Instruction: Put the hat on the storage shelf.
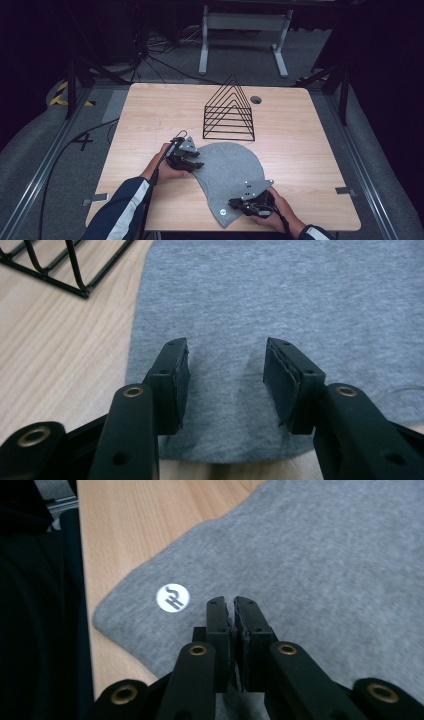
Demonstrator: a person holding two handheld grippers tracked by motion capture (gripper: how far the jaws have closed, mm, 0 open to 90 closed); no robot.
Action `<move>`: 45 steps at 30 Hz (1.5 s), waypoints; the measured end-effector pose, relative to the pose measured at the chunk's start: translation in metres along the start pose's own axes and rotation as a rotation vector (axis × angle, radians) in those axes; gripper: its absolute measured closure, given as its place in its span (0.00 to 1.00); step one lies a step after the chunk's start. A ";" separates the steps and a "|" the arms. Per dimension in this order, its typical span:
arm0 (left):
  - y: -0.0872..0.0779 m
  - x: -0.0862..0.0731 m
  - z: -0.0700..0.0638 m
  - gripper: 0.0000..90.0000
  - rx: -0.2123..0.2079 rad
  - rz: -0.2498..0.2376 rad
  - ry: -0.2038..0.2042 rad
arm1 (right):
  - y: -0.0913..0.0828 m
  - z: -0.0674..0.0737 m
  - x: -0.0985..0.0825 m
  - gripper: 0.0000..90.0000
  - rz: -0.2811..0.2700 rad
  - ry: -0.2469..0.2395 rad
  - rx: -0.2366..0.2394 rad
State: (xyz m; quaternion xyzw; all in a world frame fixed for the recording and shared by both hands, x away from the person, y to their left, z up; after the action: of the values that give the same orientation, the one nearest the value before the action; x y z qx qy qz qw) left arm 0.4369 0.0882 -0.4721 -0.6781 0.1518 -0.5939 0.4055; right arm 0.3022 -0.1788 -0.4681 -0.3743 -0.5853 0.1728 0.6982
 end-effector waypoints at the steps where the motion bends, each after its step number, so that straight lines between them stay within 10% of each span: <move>1: -0.002 -0.002 -0.003 0.59 0.003 0.004 0.002 | -0.002 -0.002 -0.001 0.95 0.002 0.003 -0.009; 29: -0.015 -0.011 -0.100 0.59 -0.053 0.021 0.023 | -0.040 -0.072 -0.029 0.86 0.036 0.172 -0.248; 34: -0.016 -0.011 -0.099 0.56 -0.071 0.014 0.011 | -0.043 -0.076 -0.031 0.83 0.041 0.182 -0.266; 41: -0.032 -0.011 -0.080 0.37 0.049 -0.046 -0.070 | -0.052 -0.088 -0.029 0.68 -0.019 0.221 -0.297; 45: -0.032 -0.010 -0.046 0.29 0.104 -0.047 -0.158 | -0.052 -0.097 -0.022 0.59 -0.054 0.237 -0.314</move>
State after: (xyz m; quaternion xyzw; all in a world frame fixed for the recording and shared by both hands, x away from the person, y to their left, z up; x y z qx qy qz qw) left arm 0.3834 0.0981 -0.4566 -0.7041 0.0723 -0.5552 0.4367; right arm 0.3779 -0.2592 -0.4487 -0.4802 -0.5286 0.0153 0.6999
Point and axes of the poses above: each handheld gripper's, and its own axes: y roughly forward along the jaws, x roughly out of its top, z roughly to its left, the point moved 1 cm from there along y, roughly forward along the jaws, and after that the axes turned 2 degrees about x, right-handed, at the moved point
